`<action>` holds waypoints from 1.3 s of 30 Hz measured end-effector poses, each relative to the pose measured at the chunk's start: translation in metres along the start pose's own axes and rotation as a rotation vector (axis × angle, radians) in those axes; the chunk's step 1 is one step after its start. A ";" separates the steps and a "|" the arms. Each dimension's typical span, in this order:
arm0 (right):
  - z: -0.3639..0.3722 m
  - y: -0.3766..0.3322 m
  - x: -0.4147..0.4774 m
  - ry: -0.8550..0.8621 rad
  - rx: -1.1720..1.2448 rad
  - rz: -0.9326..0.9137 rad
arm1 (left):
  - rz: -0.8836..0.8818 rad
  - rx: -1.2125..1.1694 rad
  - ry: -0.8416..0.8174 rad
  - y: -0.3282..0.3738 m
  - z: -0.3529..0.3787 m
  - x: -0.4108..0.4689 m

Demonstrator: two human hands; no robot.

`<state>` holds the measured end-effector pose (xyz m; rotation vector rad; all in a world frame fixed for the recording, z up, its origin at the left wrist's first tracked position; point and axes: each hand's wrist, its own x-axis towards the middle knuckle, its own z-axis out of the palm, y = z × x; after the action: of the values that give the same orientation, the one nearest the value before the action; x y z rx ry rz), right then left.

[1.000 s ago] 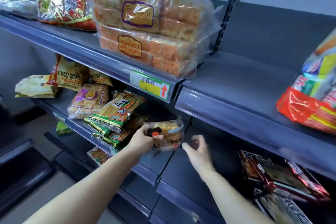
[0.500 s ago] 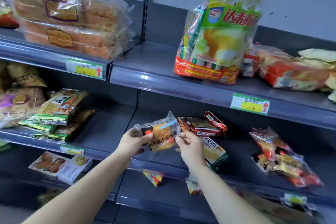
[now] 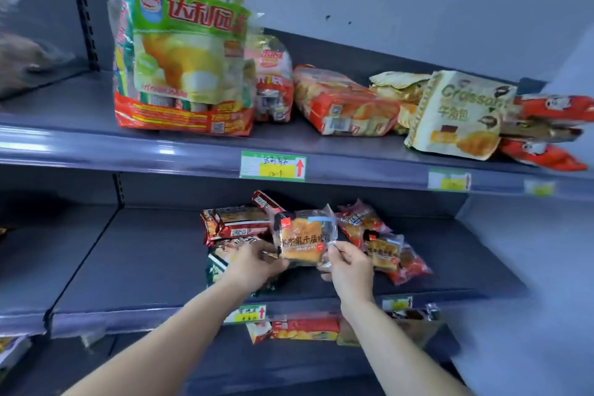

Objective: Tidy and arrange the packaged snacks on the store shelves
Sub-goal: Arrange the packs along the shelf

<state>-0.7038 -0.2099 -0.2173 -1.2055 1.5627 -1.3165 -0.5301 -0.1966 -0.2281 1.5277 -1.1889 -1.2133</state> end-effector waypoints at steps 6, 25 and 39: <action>-0.076 0.035 0.085 0.113 0.021 0.105 | 0.066 0.052 -0.017 0.019 0.111 0.052; -0.139 0.109 0.275 0.204 0.348 0.581 | 0.187 0.910 -0.167 0.013 0.254 0.159; -0.101 0.107 0.243 -0.003 -0.280 0.108 | 0.167 0.858 -0.118 0.007 0.224 0.144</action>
<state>-0.8865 -0.4129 -0.2971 -1.2685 1.8283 -1.0505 -0.7386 -0.3493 -0.2916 1.9021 -2.0324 -0.6992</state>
